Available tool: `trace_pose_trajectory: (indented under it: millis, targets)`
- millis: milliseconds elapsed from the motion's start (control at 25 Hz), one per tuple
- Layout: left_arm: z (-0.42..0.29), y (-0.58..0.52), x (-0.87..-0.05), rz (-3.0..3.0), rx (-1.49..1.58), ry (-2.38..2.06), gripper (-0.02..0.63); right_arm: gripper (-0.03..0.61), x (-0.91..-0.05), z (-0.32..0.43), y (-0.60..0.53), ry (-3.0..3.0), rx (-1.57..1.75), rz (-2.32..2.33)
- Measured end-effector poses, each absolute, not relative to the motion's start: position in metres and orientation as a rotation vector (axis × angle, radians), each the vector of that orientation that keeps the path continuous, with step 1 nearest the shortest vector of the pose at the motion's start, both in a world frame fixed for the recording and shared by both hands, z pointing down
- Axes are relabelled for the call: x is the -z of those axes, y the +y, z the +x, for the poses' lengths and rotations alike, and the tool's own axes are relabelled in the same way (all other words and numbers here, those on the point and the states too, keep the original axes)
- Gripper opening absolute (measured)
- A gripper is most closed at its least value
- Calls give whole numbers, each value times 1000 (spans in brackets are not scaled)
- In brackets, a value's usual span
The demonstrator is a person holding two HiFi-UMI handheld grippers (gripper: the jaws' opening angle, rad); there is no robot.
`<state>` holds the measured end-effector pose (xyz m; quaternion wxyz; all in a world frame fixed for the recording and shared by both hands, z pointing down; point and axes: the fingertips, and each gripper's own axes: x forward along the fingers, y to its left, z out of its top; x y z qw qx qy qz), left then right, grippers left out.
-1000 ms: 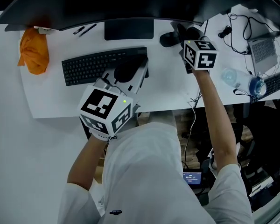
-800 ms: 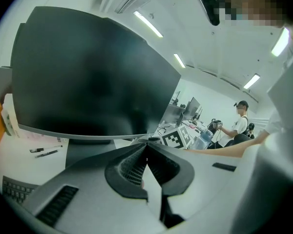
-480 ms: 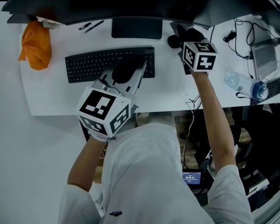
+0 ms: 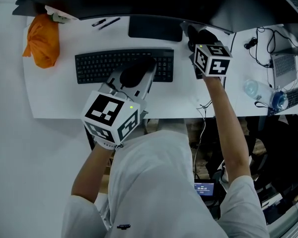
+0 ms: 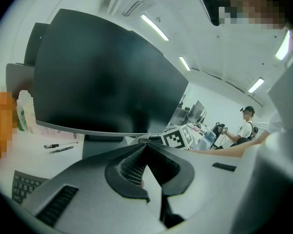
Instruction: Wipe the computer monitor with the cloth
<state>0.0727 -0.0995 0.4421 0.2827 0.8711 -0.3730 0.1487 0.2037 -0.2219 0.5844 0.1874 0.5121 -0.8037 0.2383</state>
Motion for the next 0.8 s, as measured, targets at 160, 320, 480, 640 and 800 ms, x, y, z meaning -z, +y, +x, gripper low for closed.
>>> trace_pose_trajectory:
  millis: [160,320,480,640,800]
  targets:
    - [60,-99,-444,2319,-395,-1007,18,31,-586,192,-222,-2263,-671,1431]
    - [50,-100,-444,2311,-389,-1017,18,31,-585,177,-224,-2277,-668,1421]
    - [42,-100,-444,2303,-381,-1029,18,31,-583,164,-227,-2285,-661,1410]
    - [32,-98,-445,2289,-368,-1038,18,31,-581,153,-226,-2283,-651,1399]
    - [18,-99,-446,2278,-365,-1055,18,31,-578,136,-230,-2295,-636,1386]
